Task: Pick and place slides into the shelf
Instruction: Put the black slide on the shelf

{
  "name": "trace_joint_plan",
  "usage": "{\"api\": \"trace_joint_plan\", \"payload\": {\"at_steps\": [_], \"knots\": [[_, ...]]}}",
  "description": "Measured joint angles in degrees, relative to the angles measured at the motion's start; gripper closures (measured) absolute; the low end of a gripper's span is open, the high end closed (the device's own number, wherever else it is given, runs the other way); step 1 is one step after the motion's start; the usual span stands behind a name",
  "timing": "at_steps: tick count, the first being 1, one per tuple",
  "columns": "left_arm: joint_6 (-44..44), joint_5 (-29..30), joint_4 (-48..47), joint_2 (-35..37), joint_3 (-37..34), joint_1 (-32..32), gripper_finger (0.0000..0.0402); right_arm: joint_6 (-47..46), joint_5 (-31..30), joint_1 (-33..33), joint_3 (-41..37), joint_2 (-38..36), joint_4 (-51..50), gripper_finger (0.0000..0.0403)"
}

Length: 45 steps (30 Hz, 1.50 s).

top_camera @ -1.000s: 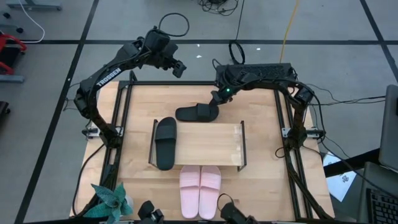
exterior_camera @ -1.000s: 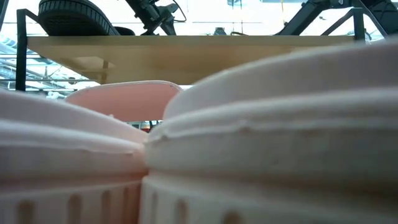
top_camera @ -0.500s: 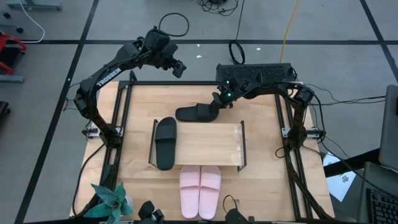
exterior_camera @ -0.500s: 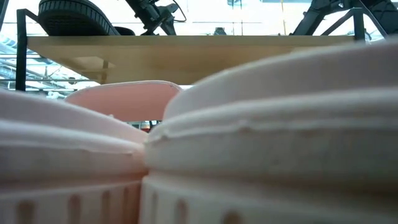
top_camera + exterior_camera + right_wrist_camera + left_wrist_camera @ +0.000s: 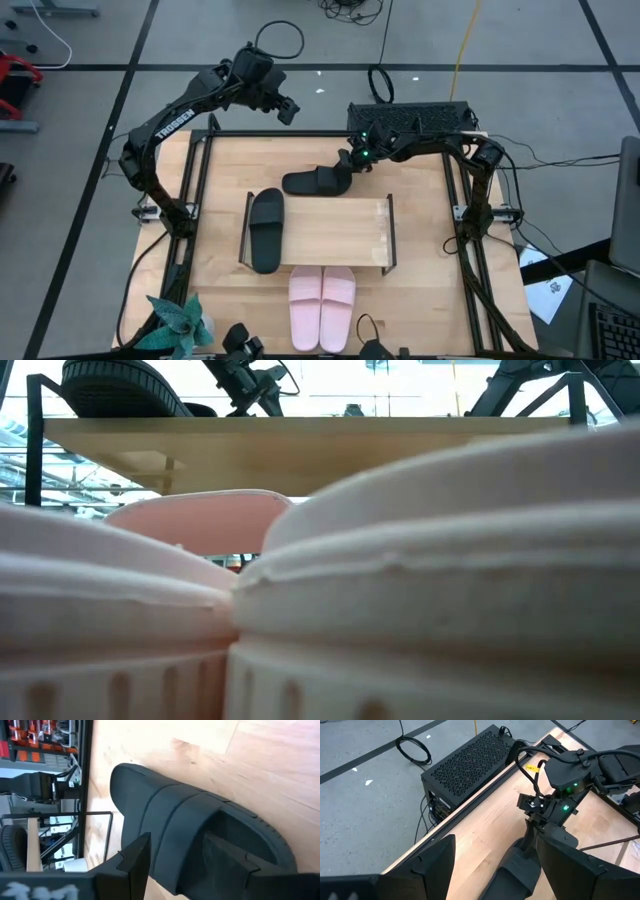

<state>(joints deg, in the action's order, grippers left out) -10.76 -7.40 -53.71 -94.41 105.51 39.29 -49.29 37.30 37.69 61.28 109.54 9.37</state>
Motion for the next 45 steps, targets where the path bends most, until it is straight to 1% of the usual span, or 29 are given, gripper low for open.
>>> {"api": "trace_joint_plan", "payload": {"at_steps": [5, 8, 11, 12, 17, 24, 28, 45], "knots": [[0.0, 0.0, 0.0, 0.0, 0.0, 0.0, 0.0128, 0.3, -1.2, 0.0, 0.0, 0.4, 0.0, 0.0233], [0.0, 0.0, 0.0, 0.0, 0.0, 0.0, 0.0128, -0.7, -0.6, 0.1, 0.0, 2.0, 0.0, 0.0233], [0.0, 0.0, 0.0, 0.0, 0.0, 0.0, 0.0128, -3.7, 2.9, -0.1, 0.0, 4.0, 3.4, 0.0234], [0.0, 0.0, 0.0, 0.0, 0.0, 0.0, 0.0128, -4.6, 3.2, -0.3, 0.0, 4.5, 4.6, 0.0234], [-0.2, 0.0, 0.0, 0.0, 0.0, 0.0, 0.0128, -7.0, 3.3, -1.2, 0.0, 5.0, 10.1, 0.0234], [-0.2, 0.0, 0.0, 0.0, 0.0, 0.0, 0.0128, -8.1, 3.5, -1.1, 0.0, 5.0, 12.3, 0.0234], [-0.2, 0.0, 0.0, 0.0, 0.0, 0.0, 0.0128, -8.1, 4.8, -1.2, 0.0, 5.0, 12.3, 0.0234], [-0.3, 0.0, 0.2, 0.0, 0.0, 0.0, 0.0128, -7.4, 4.5, -3.3, 0.0, 5.0, 12.0, 0.0234]]}}
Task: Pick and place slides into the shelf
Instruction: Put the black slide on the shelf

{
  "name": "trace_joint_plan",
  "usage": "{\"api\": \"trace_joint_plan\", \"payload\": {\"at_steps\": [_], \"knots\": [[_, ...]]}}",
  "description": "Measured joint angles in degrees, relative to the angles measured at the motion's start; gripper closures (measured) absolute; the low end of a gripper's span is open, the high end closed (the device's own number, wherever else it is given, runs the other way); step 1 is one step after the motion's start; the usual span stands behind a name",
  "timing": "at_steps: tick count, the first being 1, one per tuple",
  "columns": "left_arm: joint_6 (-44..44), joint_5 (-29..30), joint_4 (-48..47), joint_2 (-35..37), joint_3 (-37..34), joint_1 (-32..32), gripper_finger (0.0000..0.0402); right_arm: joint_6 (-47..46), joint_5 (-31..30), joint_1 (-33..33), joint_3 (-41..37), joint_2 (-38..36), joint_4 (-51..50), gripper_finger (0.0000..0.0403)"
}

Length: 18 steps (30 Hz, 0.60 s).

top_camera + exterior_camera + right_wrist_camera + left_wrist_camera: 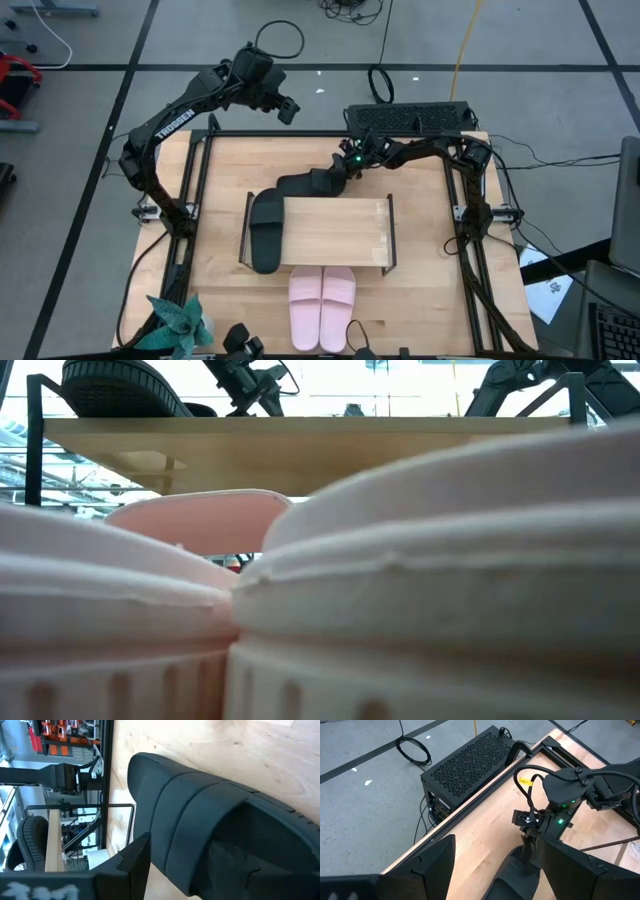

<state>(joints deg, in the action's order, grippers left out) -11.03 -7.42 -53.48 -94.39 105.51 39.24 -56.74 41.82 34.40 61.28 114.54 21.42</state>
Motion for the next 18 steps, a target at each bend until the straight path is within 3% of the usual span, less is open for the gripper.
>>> {"api": "trace_joint_plan", "payload": {"at_steps": [5, 13, 18], "knots": [[0.3, 0.0, 0.0, 0.0, 0.0, 0.0, 0.0128, 0.6, -1.5, 0.0, 0.0, 0.0, 0.0, 0.0264], [0.4, 0.0, 0.0, 0.0, 0.0, 0.0, 0.0128, 4.7, -2.7, 0.1, 0.0, 0.0, 2.0, 0.0391], [0.4, 0.0, -0.3, 0.0, 0.0, 0.0, 0.0128, 4.9, -2.7, 0.7, 0.0, 0.0, 2.6, 0.0393]]}}
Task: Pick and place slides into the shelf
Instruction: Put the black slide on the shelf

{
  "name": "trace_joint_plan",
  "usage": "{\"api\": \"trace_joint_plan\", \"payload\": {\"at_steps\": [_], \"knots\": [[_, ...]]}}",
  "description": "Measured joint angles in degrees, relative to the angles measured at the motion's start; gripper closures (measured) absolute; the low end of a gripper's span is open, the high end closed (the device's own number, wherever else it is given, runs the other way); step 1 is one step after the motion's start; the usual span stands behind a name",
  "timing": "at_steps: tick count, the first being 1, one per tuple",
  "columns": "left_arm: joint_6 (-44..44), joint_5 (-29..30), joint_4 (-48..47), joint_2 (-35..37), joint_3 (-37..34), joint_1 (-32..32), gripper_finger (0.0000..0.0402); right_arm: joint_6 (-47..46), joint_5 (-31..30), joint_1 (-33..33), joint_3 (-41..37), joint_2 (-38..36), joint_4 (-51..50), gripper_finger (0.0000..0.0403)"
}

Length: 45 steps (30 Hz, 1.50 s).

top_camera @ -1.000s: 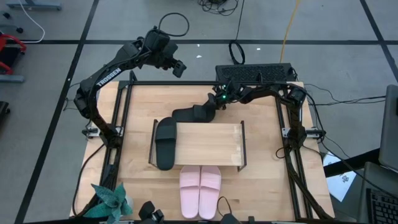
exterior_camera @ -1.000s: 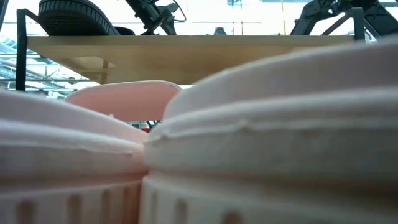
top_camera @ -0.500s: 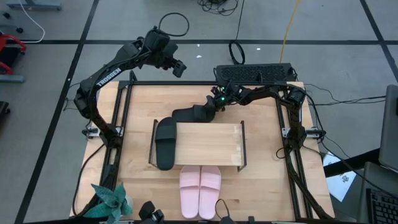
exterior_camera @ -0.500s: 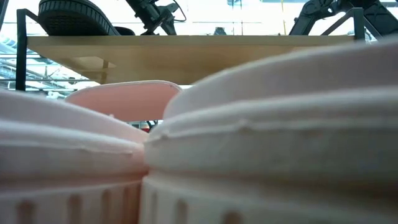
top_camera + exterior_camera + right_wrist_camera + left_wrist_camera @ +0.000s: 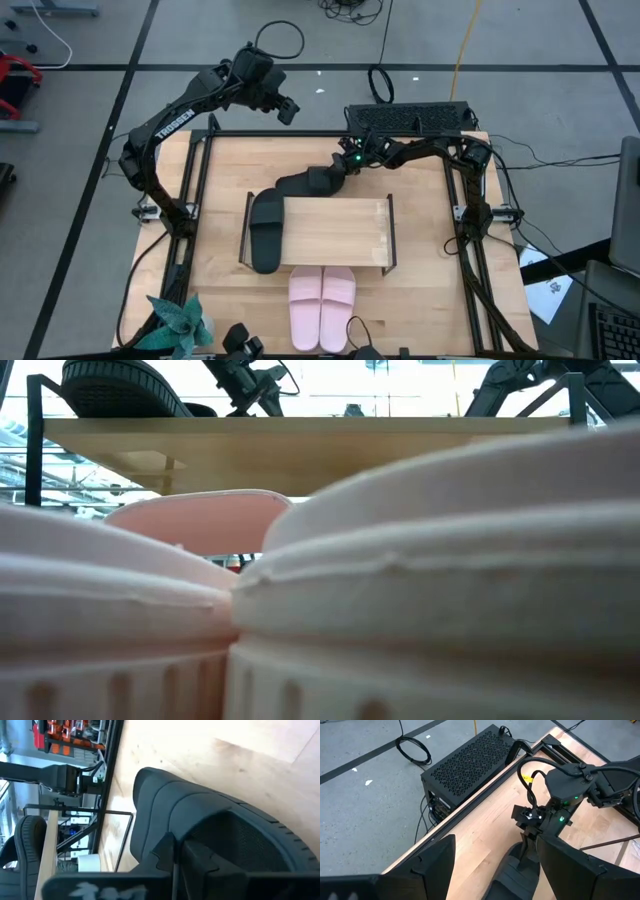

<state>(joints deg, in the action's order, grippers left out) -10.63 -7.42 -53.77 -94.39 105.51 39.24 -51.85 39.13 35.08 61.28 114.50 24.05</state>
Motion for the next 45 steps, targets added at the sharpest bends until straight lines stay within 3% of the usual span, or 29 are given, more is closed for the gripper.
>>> {"api": "trace_joint_plan", "payload": {"at_steps": [12, 21, 29, 38, 45], "knots": [[1.7, 0.0, 0.0, 0.0, 0.0, 0.6, 0.0128, -7.3, 8.3, 7.5, 0.1, -1.8, 11.2, 0.0400], [3.2, 0.0, 0.0, 0.0, 0.0, 1.3, 0.0128, -0.3, 9.4, 13.6, 0.2, -11.6, 0.7, 0.0402], [4.5, -0.3, 0.0, 0.0, 0.0, 1.4, 0.0128, 4.2, 18.3, 17.9, 0.2, -25.2, -8.4, 0.0402], [4.6, -14.8, 0.8, 0.0, 0.0, 1.3, 0.0128, 1.1, 25.6, 18.8, 0.2, -37.1, -8.9, 0.0402], [5.4, -23.5, 0.9, 0.0, 0.0, 0.7, 0.0128, 0.2, 28.7, 17.9, 0.2, -41.0, -12.1, 0.0402]]}}
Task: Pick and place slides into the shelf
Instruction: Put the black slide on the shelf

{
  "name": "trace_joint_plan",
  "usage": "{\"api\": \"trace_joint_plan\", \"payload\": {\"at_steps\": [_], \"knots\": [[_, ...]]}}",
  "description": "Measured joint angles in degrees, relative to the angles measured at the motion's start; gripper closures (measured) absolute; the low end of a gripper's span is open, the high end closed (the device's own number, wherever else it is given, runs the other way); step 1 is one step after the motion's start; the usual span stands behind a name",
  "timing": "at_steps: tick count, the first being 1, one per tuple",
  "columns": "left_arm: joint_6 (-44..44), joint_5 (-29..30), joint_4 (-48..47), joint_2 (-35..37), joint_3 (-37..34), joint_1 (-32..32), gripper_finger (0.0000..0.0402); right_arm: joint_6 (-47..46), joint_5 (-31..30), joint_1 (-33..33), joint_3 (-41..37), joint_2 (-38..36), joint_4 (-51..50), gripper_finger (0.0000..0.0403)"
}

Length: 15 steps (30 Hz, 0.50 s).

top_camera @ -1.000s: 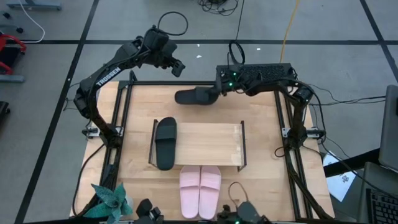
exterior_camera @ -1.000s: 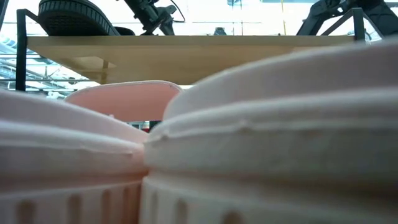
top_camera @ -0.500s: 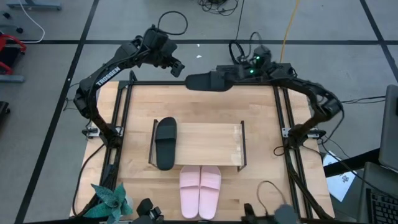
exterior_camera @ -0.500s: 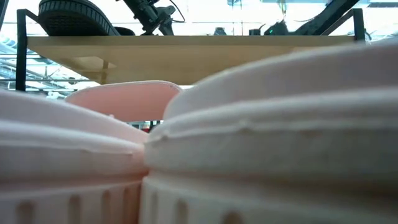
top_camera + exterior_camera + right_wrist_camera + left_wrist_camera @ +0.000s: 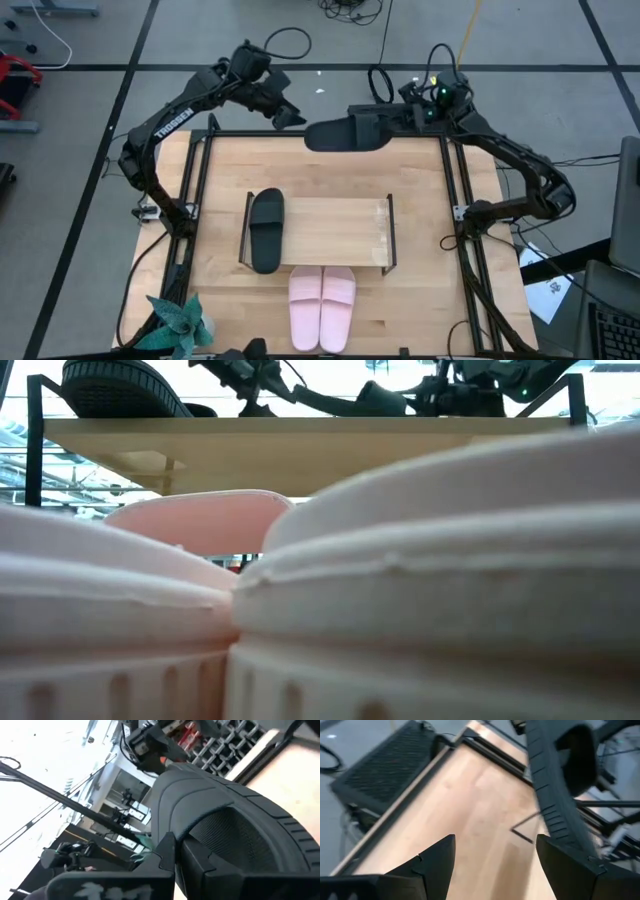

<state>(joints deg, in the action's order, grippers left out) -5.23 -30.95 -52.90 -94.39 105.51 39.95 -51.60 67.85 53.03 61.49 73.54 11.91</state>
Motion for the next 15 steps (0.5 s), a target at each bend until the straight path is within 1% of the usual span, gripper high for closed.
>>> {"api": "trace_joint_plan", "payload": {"at_steps": [3, 6, 9, 12, 15], "knots": [[0.4, -1.7, 0.0, 0.0, 0.0, -0.3, 0.0128, 1.9, 1.5, -0.5, 0.0, -0.2, -3.9, 0.0403], [0.3, -1.8, 0.0, 0.0, 0.0, -0.3, 0.0128, 4.3, 2.7, -1.7, 0.0, -0.2, -7.9, 0.0403], [0.3, -1.5, 0.7, 0.0, 0.0, -0.9, 0.0128, 5.9, 3.1, -3.3, 0.0, -0.2, -9.7, 0.0403], [0.1, -1.5, 3.6, 0.0, 0.0, -3.1, 0.0128, 5.6, 5.2, -4.3, 0.0, -0.2, -9.8, 0.0403], [-1.5, -2.5, 9.2, 0.0, 0.0, -6.6, 0.0128, 4.3, 5.8, -5.7, 0.0, -0.2, -9.8, 0.0403]]}}
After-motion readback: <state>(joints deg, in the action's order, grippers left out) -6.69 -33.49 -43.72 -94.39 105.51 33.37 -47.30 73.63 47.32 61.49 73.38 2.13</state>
